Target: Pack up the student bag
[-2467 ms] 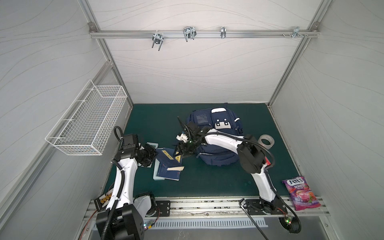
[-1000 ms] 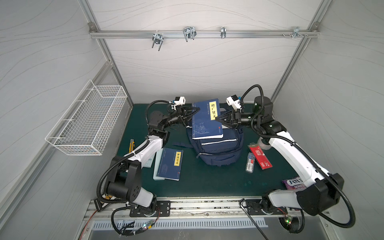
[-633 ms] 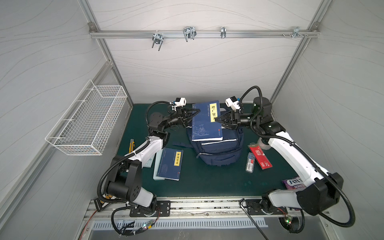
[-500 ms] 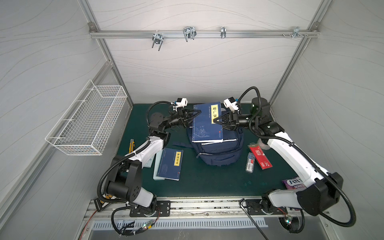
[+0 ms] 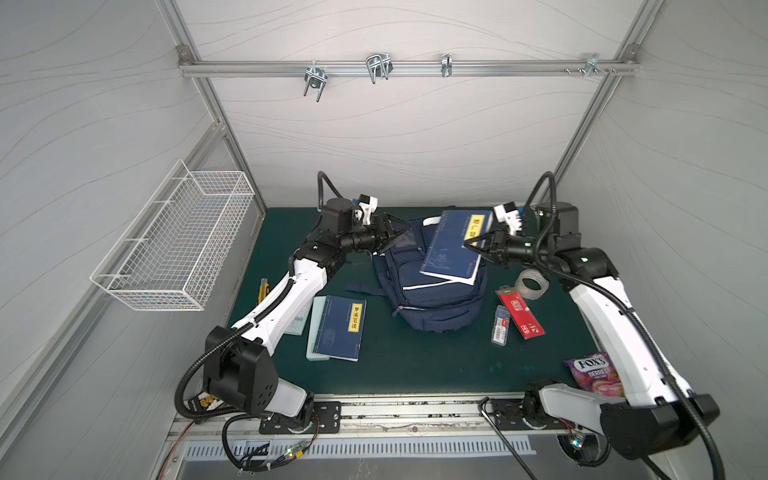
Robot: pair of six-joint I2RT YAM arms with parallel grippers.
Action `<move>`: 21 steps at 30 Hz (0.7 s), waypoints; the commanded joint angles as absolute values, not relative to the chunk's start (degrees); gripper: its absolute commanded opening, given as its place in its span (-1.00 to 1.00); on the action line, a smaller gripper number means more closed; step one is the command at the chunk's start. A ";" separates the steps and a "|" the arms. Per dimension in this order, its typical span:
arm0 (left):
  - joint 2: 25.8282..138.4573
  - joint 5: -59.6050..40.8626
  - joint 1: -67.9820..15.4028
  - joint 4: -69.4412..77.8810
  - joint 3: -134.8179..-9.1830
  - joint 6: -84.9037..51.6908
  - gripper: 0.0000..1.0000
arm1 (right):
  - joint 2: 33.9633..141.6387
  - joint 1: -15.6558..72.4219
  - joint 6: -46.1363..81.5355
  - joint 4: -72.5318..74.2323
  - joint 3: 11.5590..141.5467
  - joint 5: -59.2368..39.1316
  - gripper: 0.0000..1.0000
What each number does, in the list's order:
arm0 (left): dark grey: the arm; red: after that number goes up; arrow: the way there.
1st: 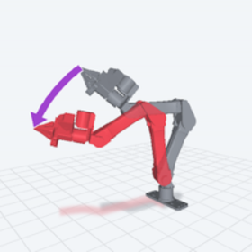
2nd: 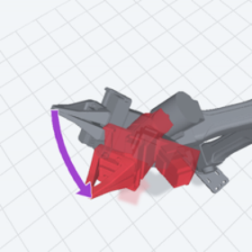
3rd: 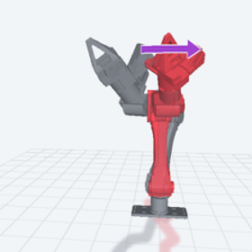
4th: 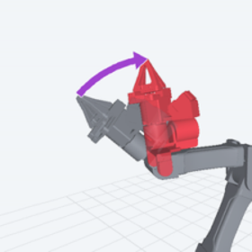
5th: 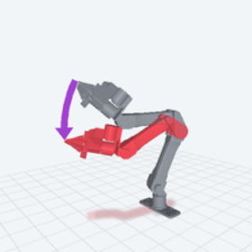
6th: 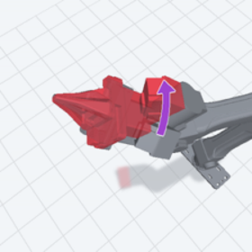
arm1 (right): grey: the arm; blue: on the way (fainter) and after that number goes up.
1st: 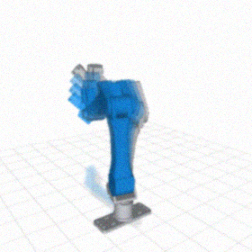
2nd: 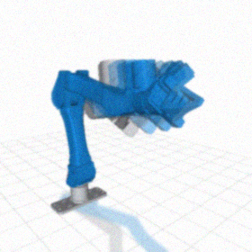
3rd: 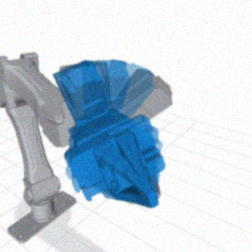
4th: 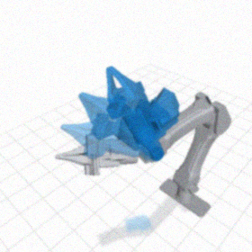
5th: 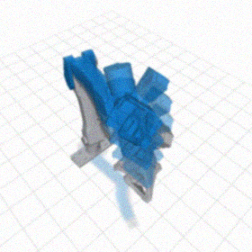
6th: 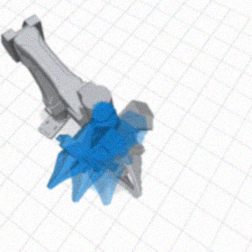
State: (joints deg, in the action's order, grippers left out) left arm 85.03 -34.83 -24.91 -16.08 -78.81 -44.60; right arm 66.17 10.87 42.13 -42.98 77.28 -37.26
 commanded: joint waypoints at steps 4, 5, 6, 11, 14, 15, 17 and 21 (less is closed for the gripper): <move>98.49 -10.50 -39.11 -42.76 -85.74 -16.78 0.43 | 58.02 0.07 35.48 -61.85 68.10 -28.82 -1.00; 100.95 -7.10 -41.49 -43.07 -87.08 -15.08 0.50 | 56.73 -1.69 35.61 -61.62 66.27 -30.61 -1.00; 103.66 -3.98 -43.55 -44.45 -89.01 -13.60 0.58 | 55.87 -3.02 35.34 -61.74 64.80 -32.03 -1.00; 113.13 11.86 -51.40 -45.57 -94.89 -6.37 0.82 | 52.95 -5.95 34.18 -63.87 61.54 -33.49 -1.00; 117.34 18.15 -53.46 -44.92 -96.50 -2.80 0.86 | 51.93 -6.15 34.50 -64.76 60.79 -33.42 -1.00; 118.71 20.27 -53.61 -44.53 -96.72 -2.96 0.87 | 51.70 -6.15 34.79 -64.76 60.44 -33.81 -1.00; 120.17 22.96 -53.66 -43.14 -96.74 -3.44 0.86 | 51.39 -6.15 35.20 -64.82 59.86 -34.53 -1.00; 121.73 31.18 -54.06 -40.16 -97.23 -3.99 0.74 | 51.46 -6.15 34.95 -65.68 59.33 -35.19 -1.00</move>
State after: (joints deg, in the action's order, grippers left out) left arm 119.77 19.16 -54.78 -42.83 -94.30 -5.28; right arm 52.10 -5.78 35.59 -63.57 59.61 -33.08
